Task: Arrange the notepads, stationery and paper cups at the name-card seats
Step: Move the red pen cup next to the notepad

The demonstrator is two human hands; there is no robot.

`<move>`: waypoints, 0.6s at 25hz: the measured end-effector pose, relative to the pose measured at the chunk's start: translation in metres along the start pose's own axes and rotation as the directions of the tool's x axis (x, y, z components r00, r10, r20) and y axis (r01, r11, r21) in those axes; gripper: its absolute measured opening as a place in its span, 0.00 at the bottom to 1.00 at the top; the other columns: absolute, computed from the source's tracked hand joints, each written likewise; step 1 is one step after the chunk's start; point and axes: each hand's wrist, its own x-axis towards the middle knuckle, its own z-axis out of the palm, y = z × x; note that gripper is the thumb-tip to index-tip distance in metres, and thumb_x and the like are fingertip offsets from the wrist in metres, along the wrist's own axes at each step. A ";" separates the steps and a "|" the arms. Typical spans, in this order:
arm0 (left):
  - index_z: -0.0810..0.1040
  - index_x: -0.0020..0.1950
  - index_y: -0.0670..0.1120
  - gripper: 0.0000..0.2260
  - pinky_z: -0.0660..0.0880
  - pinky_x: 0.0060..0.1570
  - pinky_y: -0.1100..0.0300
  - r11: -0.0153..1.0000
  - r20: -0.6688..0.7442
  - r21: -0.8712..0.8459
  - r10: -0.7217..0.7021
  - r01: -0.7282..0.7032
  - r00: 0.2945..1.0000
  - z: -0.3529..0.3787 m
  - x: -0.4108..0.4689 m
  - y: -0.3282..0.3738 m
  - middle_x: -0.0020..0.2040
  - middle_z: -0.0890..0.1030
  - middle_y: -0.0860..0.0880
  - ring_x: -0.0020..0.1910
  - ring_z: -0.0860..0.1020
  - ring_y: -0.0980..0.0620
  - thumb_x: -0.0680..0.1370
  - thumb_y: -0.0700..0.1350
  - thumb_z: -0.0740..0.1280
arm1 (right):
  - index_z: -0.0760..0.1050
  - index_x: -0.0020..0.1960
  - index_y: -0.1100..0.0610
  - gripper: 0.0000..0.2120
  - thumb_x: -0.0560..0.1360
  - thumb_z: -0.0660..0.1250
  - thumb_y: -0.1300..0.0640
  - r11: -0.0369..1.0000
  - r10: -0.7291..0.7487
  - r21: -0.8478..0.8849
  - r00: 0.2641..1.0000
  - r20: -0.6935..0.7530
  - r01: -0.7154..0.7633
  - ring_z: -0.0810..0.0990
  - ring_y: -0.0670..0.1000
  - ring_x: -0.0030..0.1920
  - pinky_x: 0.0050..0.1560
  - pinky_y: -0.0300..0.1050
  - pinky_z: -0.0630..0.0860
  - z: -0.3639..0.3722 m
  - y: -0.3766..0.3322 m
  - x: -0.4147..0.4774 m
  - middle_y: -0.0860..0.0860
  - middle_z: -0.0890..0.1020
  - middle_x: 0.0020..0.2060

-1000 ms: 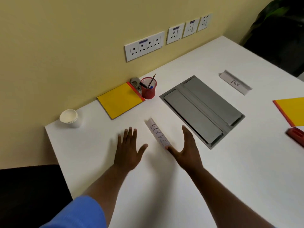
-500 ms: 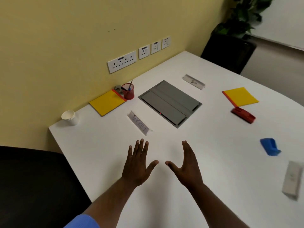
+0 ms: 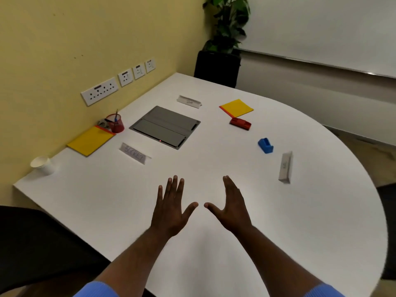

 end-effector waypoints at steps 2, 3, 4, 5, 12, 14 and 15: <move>0.40 0.84 0.50 0.41 0.39 0.81 0.44 0.999 0.008 -0.003 0.044 -0.044 0.999 0.001 -0.002 0.014 0.84 0.39 0.49 0.83 0.38 0.51 0.79 0.74 0.41 | 0.46 0.83 0.49 0.51 0.72 0.63 0.25 1.000 0.018 -0.016 1.000 -0.022 -0.018 0.49 0.44 0.81 0.81 0.52 0.52 -0.012 0.009 -0.014 0.45 0.52 0.82; 0.40 0.84 0.50 0.41 0.39 0.81 0.44 0.998 0.015 0.001 0.068 -0.068 0.998 0.003 -0.002 0.019 0.84 0.39 0.49 0.83 0.37 0.51 0.79 0.74 0.41 | 0.45 0.83 0.49 0.51 0.72 0.62 0.24 0.999 0.029 -0.031 0.999 -0.028 -0.029 0.48 0.44 0.81 0.81 0.51 0.50 -0.016 0.014 -0.020 0.45 0.51 0.82; 0.40 0.84 0.50 0.40 0.38 0.81 0.44 0.995 0.025 0.007 0.096 -0.097 0.995 0.005 -0.002 0.024 0.84 0.38 0.49 0.83 0.37 0.51 0.80 0.74 0.41 | 0.45 0.83 0.49 0.51 0.72 0.61 0.24 0.998 0.042 -0.048 0.998 -0.040 -0.044 0.47 0.43 0.81 0.81 0.51 0.48 -0.019 0.019 -0.027 0.45 0.50 0.82; 0.39 0.84 0.50 0.40 0.38 0.80 0.44 0.992 0.033 0.007 0.128 -0.128 0.991 0.007 -0.001 0.029 0.84 0.38 0.49 0.83 0.37 0.51 0.80 0.73 0.41 | 0.44 0.83 0.48 0.51 0.72 0.60 0.23 0.996 0.055 -0.067 0.997 -0.054 -0.058 0.46 0.43 0.81 0.81 0.50 0.46 -0.022 0.023 -0.034 0.45 0.49 0.82; 0.39 0.84 0.50 0.40 0.38 0.80 0.44 0.940 0.112 -0.018 0.339 -0.340 0.934 0.025 0.017 0.059 0.84 0.37 0.50 0.83 0.37 0.51 0.81 0.73 0.44 | 0.43 0.83 0.48 0.51 0.72 0.57 0.22 0.968 0.202 -0.119 0.967 -0.157 -0.222 0.44 0.41 0.81 0.81 0.52 0.45 -0.034 0.050 -0.080 0.42 0.47 0.82; 0.39 0.84 0.50 0.40 0.38 0.80 0.44 0.915 0.135 -0.019 0.401 -0.402 0.906 0.034 0.018 0.068 0.84 0.37 0.50 0.83 0.37 0.51 0.81 0.73 0.44 | 0.43 0.83 0.48 0.51 0.71 0.57 0.22 0.949 0.271 -0.113 0.944 -0.187 -0.295 0.45 0.42 0.81 0.81 0.52 0.45 -0.039 0.056 -0.097 0.44 0.48 0.82; 0.39 0.84 0.50 0.40 0.38 0.80 0.44 0.900 0.145 -0.021 0.433 -0.435 0.890 0.039 0.017 0.073 0.84 0.38 0.50 0.83 0.38 0.50 0.81 0.73 0.44 | 0.43 0.83 0.48 0.51 0.71 0.57 0.22 0.939 0.301 -0.110 0.931 -0.206 -0.327 0.45 0.42 0.81 0.81 0.52 0.45 -0.041 0.059 -0.108 0.44 0.48 0.82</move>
